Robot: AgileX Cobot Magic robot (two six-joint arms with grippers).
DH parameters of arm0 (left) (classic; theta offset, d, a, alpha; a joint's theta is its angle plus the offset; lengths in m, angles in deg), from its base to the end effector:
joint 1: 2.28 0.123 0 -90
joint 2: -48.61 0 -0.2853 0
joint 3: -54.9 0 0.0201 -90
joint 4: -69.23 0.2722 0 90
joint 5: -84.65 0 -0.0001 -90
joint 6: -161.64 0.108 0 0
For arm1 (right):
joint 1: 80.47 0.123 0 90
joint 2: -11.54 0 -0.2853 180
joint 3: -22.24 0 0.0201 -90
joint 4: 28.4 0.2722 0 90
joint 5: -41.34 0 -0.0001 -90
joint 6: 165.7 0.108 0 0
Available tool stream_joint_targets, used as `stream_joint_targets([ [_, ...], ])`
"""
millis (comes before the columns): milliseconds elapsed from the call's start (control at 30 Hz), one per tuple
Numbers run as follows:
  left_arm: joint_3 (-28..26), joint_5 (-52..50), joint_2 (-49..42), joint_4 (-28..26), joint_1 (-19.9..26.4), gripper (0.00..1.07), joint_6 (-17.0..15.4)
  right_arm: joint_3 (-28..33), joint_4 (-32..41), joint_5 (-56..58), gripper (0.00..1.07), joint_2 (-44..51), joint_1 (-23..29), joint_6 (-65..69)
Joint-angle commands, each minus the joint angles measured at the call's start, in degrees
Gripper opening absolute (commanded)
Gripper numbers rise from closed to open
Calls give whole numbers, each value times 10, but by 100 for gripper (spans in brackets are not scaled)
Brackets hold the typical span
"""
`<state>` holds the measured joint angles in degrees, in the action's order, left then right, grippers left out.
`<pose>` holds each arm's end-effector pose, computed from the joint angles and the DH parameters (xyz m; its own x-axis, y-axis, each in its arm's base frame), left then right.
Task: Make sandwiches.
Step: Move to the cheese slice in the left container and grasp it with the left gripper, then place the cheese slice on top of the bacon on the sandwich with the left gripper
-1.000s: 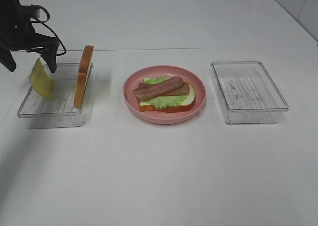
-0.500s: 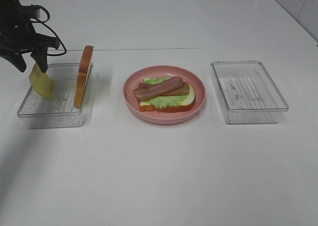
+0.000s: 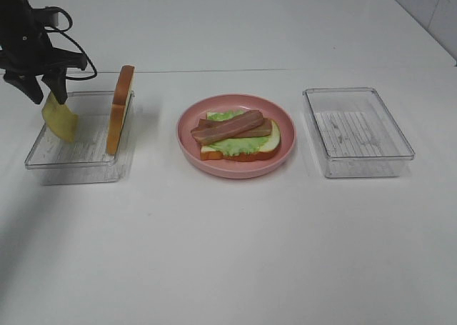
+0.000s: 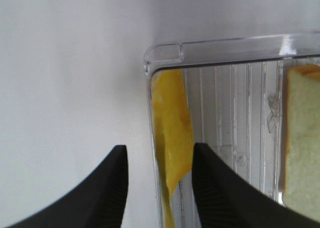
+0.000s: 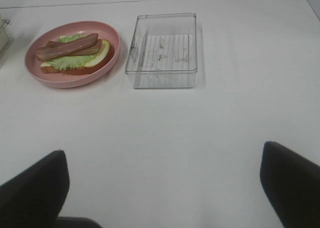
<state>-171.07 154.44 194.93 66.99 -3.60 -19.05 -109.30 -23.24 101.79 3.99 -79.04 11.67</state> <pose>0.5270 -0.0161 0.1457 -0.9854 -0.0028 -0.1705 0.0041 0.9992 -0.0405 0.0278 0.0092 0.2814 -0.4437 -0.0125 -0.8961 -0.0956 0.9949 0.0335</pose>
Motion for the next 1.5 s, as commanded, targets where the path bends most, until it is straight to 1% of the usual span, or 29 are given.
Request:
stream_joint_targets([
  [33,-3,33,4,-3,2,28,1,1,3,-2,98,13,-3,-7],
  [100,-3,33,4,-3,2,26,1,1,3,-2,98,13,-3,-7],
  [133,-3,33,4,-3,2,23,1,1,3,-2,98,13,-3,-7],
  [567,-3,33,4,-3,2,23,-1,1,3,-2,98,13,-3,-7],
  [633,-3,33,4,-3,2,20,-1,1,3,-2,98,13,-3,-7],
  [667,-3,33,4,-3,2,20,-1,1,3,-2,98,13,-3,-7],
  [733,-3,33,4,-3,2,0,-1,1,3,-2,98,13,-3,-7],
  [967,-3,33,2,-4,2,0,0,1,3,-2,98,13,-3,-7],
  [1067,-3,33,-8,-13,2,0,0,1,3,-2,98,13,-3,-7],
  [1333,-3,33,-80,-23,2,0,-1,1,3,-2,98,13,-3,-7],
  [1367,-3,33,-102,-25,2,0,-1,1,3,-2,98,13,-3,-7],
  [1433,-3,33,-114,-26,2,0,-1,1,3,-2,98,13,-3,-7],
  [1467,-3,33,-137,-35,2,0,-1,1,3,-2,98,13,-3,-7],
  [1500,-3,33,-137,-35,2,0,-1,1,3,-2,98,13,-3,-7],
])
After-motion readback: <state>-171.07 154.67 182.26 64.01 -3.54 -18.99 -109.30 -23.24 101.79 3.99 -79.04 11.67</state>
